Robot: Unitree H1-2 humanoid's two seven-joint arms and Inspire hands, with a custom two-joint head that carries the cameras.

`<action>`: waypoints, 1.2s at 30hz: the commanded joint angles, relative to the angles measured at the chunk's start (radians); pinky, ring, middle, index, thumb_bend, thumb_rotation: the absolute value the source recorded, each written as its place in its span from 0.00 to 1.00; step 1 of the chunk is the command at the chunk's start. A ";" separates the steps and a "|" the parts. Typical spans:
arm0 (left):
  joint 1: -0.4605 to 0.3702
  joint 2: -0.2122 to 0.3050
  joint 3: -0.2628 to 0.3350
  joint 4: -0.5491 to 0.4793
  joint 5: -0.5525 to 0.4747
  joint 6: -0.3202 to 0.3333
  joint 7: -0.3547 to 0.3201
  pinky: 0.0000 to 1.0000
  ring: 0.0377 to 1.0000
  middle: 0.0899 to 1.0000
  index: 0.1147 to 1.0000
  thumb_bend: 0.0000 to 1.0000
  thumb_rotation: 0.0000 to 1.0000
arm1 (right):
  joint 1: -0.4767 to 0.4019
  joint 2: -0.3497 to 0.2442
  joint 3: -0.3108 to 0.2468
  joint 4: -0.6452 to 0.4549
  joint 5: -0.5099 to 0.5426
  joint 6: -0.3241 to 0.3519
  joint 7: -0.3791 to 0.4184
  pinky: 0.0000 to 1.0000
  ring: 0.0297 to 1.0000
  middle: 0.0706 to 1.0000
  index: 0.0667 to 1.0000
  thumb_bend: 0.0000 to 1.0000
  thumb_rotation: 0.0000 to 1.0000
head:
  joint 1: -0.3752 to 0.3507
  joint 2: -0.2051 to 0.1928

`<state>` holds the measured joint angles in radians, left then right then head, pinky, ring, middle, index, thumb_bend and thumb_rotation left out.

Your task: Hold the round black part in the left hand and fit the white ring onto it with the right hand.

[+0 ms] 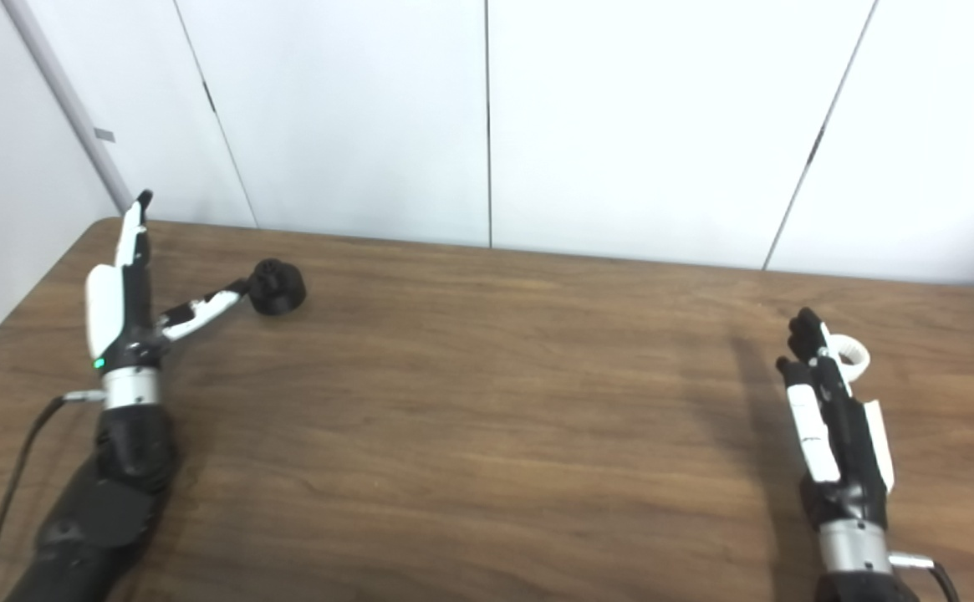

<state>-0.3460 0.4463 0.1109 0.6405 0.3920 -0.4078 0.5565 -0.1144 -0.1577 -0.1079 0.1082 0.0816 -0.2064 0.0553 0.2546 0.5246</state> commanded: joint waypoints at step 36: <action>-0.145 0.218 -0.204 0.093 0.052 0.232 -0.459 1.00 1.00 0.94 0.79 1.00 0.42 | 0.066 0.003 0.002 0.035 0.002 -0.046 0.015 0.93 0.97 0.95 0.94 0.33 0.79 | 0.019 -0.007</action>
<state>-0.4460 0.6291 -0.0924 0.7359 0.4352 -0.1746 0.1016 -0.0997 -0.1680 -0.1098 0.1012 0.0749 -0.2267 0.0649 0.2731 0.5169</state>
